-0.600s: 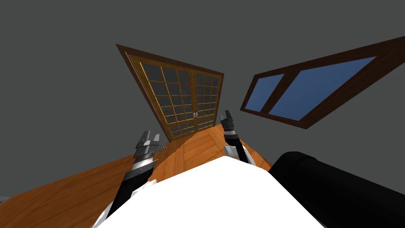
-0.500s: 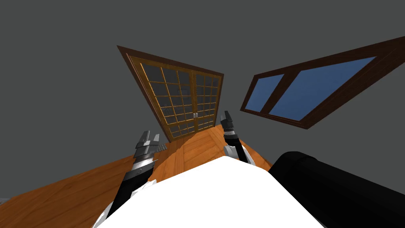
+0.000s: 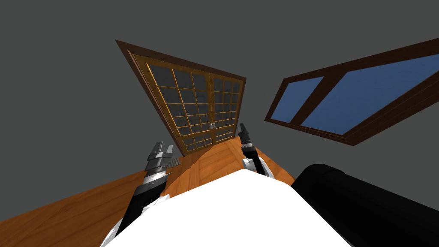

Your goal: Pull the door open

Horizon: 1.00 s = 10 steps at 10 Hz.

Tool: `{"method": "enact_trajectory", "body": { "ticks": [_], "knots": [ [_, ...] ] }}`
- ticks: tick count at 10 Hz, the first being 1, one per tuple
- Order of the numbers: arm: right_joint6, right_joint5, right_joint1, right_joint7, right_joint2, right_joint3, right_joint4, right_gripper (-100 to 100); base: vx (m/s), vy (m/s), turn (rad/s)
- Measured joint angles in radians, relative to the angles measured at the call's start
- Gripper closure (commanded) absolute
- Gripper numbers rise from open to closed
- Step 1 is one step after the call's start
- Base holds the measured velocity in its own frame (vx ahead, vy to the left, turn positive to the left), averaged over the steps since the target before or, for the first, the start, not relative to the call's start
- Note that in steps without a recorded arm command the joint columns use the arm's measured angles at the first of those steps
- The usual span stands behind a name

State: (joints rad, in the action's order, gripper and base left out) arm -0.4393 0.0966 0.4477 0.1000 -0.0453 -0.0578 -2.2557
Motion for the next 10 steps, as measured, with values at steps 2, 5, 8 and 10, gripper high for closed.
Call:
{"method": "enact_trajectory", "body": {
  "ticks": [2,5,8,10],
  "knots": [
    [-0.008,0.008,-0.010,0.026,-0.010,-0.012,0.035,-100,0.101,-0.012,0.015],
    [-0.030,0.028,-0.023,0.072,-0.016,-0.019,0.098,-100,0.111,0.004,0.015],
    [-0.055,0.046,-0.032,0.119,-0.024,-0.030,0.163,-100,0.108,0.021,0.012],
    [-0.075,0.056,-0.038,0.147,-0.031,-0.040,0.209,-100,0.096,0.007,0.014]
  ]
}}
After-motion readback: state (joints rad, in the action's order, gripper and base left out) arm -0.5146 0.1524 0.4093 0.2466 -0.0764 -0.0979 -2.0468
